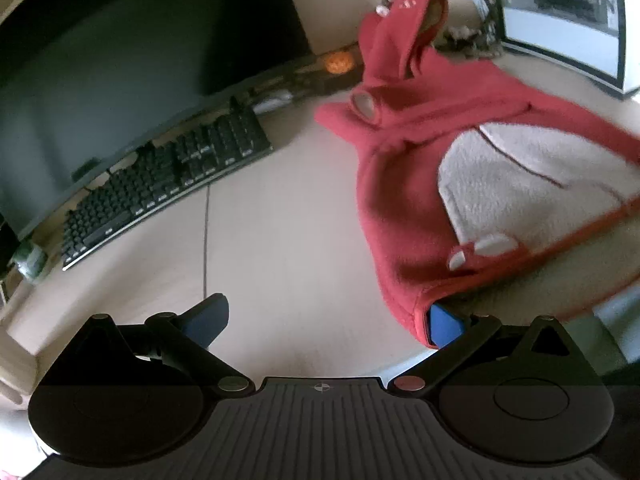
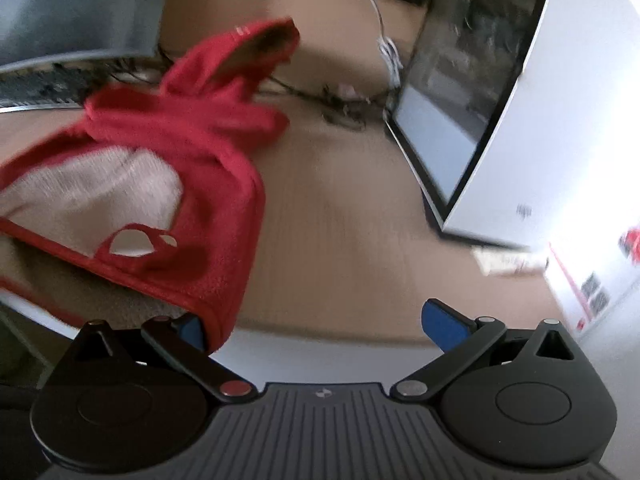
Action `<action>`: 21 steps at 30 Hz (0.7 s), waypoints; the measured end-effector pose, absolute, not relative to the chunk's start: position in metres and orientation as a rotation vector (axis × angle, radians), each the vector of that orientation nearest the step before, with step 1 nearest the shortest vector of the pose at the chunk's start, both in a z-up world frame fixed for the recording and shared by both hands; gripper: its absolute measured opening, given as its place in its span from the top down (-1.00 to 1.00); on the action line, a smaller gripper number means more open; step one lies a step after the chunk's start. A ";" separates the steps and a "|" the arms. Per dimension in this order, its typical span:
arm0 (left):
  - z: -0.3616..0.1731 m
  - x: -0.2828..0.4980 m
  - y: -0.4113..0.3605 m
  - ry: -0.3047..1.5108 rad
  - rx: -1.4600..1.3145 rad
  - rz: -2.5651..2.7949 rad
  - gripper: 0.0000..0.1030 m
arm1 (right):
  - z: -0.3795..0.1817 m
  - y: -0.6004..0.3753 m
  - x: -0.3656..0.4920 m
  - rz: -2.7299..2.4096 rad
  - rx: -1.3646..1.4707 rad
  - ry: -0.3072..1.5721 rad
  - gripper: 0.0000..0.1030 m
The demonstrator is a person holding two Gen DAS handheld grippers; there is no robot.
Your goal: Fold clothes
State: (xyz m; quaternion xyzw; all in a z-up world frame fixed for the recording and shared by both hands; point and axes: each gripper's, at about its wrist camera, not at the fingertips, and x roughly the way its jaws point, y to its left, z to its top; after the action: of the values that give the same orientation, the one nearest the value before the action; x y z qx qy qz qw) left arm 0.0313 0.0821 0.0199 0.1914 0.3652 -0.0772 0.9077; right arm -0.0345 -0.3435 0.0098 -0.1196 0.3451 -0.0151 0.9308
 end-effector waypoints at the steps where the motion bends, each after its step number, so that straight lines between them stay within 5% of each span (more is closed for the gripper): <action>1: 0.023 0.029 0.085 0.770 0.397 -0.173 -1.00 | 0.020 -0.347 -0.034 -0.012 -0.247 0.710 -1.00; 7: 0.051 0.048 0.105 0.809 0.222 -0.269 -1.00 | 0.055 -0.372 0.010 0.019 -0.169 0.695 -1.00; 21: 0.094 0.186 0.068 0.683 0.296 -0.124 -1.00 | 0.068 -0.371 0.147 -0.054 -0.304 0.594 -1.00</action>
State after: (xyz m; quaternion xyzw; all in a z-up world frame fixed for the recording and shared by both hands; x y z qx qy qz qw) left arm 0.1857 0.0682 0.0937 0.1447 0.3334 -0.0606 0.9296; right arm 0.1471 -0.3715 0.0684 -0.1492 0.2913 -0.0263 0.9445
